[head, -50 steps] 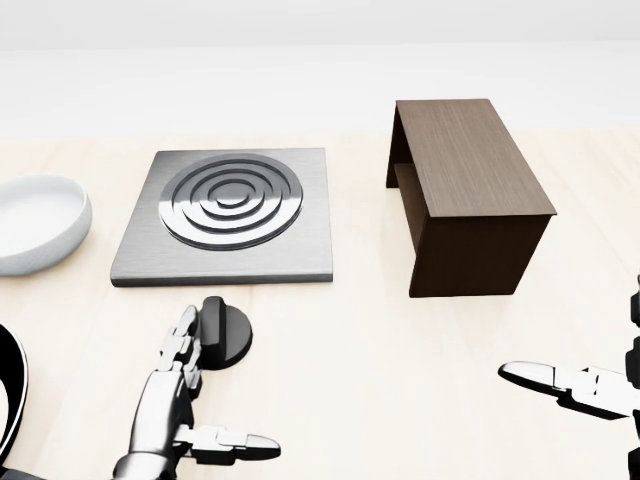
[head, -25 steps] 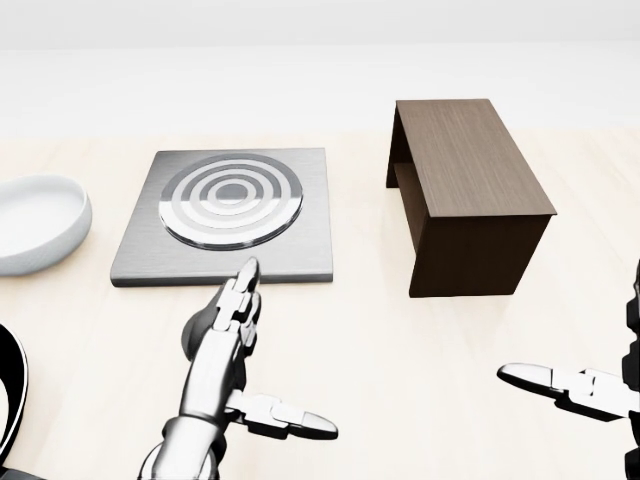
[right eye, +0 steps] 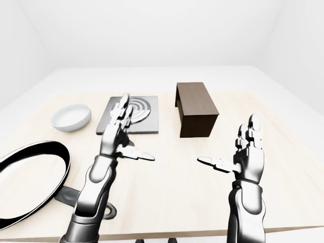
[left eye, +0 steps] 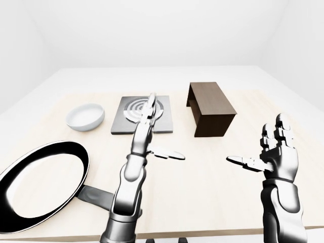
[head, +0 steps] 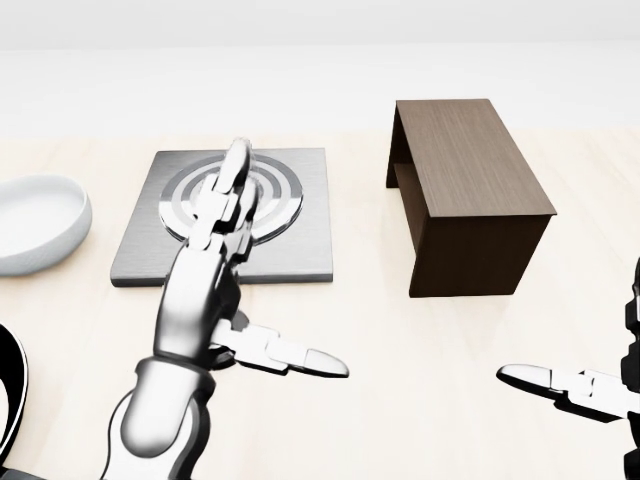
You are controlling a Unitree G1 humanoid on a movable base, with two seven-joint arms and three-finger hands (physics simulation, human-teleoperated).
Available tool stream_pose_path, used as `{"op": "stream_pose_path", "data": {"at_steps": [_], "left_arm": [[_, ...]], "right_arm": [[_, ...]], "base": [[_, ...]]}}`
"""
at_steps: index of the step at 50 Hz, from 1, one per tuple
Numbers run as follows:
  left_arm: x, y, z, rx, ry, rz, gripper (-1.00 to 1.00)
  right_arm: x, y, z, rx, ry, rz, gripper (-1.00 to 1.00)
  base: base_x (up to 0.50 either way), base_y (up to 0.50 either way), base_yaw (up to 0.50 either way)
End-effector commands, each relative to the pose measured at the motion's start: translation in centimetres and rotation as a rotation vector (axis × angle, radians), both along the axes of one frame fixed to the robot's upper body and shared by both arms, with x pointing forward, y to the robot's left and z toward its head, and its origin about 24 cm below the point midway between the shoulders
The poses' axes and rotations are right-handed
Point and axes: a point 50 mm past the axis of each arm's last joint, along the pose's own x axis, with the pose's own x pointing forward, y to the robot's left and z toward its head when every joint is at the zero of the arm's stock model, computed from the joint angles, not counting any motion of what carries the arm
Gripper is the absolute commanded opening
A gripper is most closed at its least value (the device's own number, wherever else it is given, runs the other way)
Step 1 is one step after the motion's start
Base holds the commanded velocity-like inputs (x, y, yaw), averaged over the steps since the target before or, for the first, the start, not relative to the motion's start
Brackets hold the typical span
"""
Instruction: Turn on the stove.
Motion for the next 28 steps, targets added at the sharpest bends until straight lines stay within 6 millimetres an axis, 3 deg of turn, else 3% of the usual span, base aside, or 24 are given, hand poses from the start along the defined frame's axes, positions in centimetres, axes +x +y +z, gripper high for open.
{"op": "stream_pose_path", "data": {"at_steps": [1, 5, 11, 13, 14, 18, 28], "left_arm": [[-6.4, 1.3, 9.3, -0.120, -0.458, -0.026, 1.00], [-8.6, 2.6, 11.9, -0.116, -0.628, 0.019, 1.00], [-8.5, 4.8, 12.5, -0.150, -0.655, 0.095, 1.00], [-8.2, 5.3, 12.1, -0.164, -0.632, 0.112, 1.00], [-6.9, 5.7, 10.5, -0.147, -0.536, 0.145, 1.00], [-5.1, 6.6, 7.4, -0.158, -0.361, 0.202, 1.00], [-5.5, 7.4, 8.0, -0.213, -0.390, 0.264, 1.00]], "right_arm": [[-0.1, -0.1, 0.2, -0.002, -0.010, -0.001, 1.00], [-0.1, 0.0, 0.2, -0.002, -0.010, -0.001, 1.00], [0.0, 0.0, 0.2, -0.002, -0.008, -0.001, 1.00], [-0.1, 0.0, 0.4, -0.004, -0.016, -0.002, 1.00], [0.0, -0.1, 0.2, -0.001, -0.010, -0.001, 1.00], [0.0, -0.1, 0.2, -0.001, -0.011, -0.002, 1.00], [0.0, 0.0, 0.1, -0.001, -0.006, -0.001, 1.00]], "base": [[0.00, 0.00, 0.00], [0.00, 0.00, 0.00], [0.00, 0.00, 0.00], [0.00, 0.00, 0.00], [0.00, 0.00, 0.00], [0.00, 0.00, 0.00], [0.00, 0.00, 0.00]]}}
